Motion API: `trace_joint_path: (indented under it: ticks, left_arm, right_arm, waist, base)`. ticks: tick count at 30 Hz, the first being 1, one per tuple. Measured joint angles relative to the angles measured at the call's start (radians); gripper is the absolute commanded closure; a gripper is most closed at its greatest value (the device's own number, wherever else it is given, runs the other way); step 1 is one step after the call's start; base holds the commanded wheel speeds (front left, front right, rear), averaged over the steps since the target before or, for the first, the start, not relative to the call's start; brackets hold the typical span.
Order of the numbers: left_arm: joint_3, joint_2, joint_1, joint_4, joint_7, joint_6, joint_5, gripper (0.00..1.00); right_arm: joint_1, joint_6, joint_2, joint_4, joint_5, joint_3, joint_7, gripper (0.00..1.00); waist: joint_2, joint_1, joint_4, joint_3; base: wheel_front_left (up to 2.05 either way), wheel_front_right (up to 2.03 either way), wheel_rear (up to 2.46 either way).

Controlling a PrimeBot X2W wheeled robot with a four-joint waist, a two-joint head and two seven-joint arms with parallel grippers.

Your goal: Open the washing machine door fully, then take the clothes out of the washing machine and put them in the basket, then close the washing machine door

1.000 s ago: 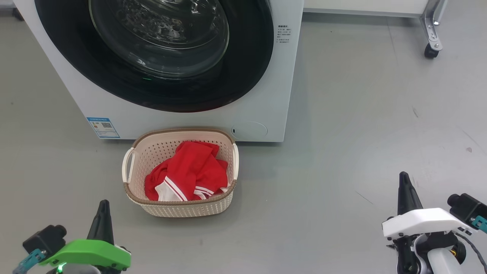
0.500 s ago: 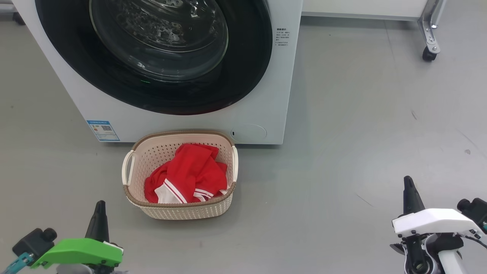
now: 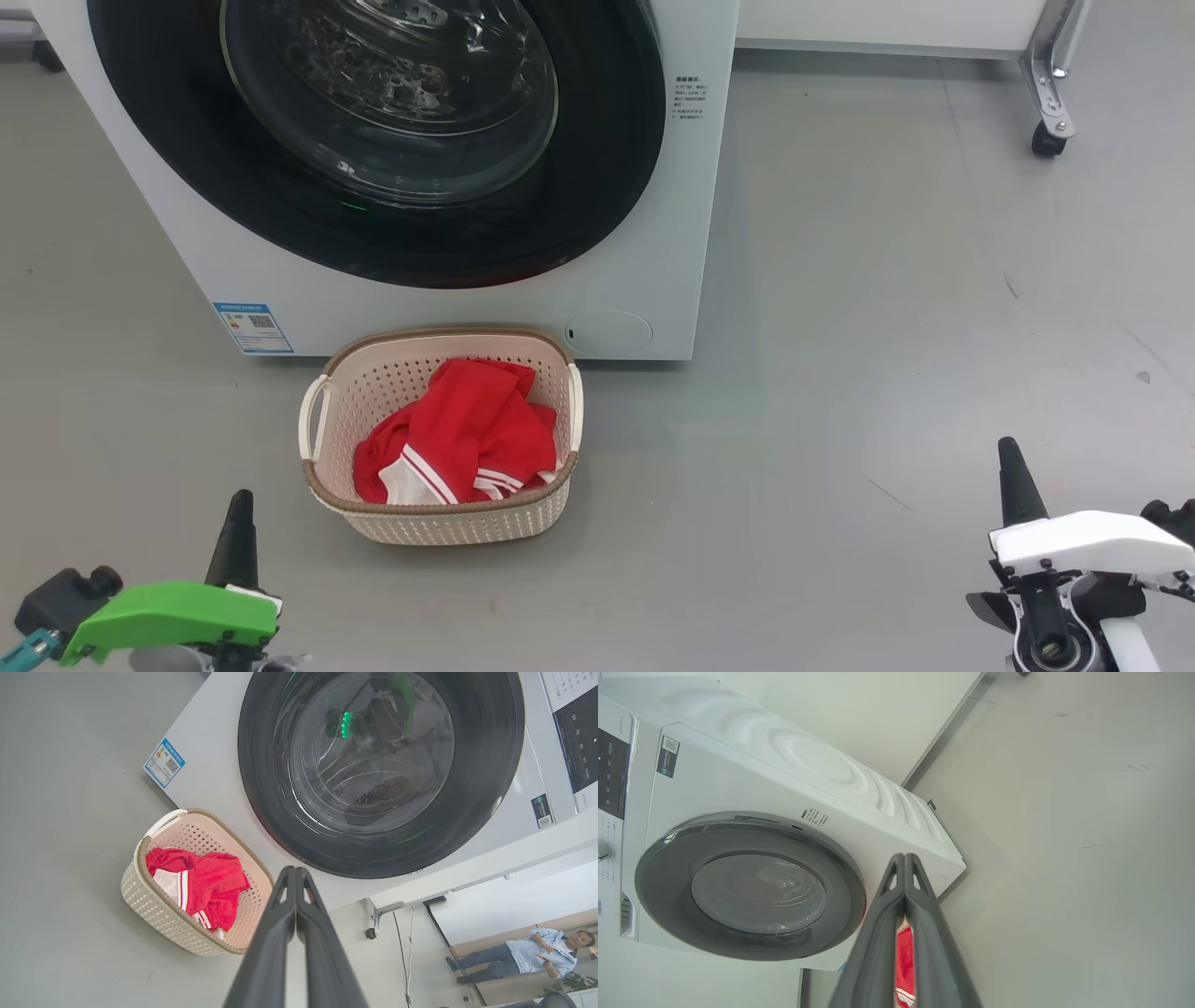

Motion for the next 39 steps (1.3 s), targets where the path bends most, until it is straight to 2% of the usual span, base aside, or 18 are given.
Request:
trace_joint_path:
  ticks: [39]
  left_arm:
    - [0.056, 0.002, -0.002, -0.036, 0.121, -0.001, -0.478, 1.00]
  right_arm:
    - [-0.012, 0.041, -0.008, 0.016, 0.485, -0.081, 0.121, 1.00]
  waist:
    - [0.0000, 0.0000, -0.008, -0.027]
  base:
    - [0.00, 0.00, 0.00]
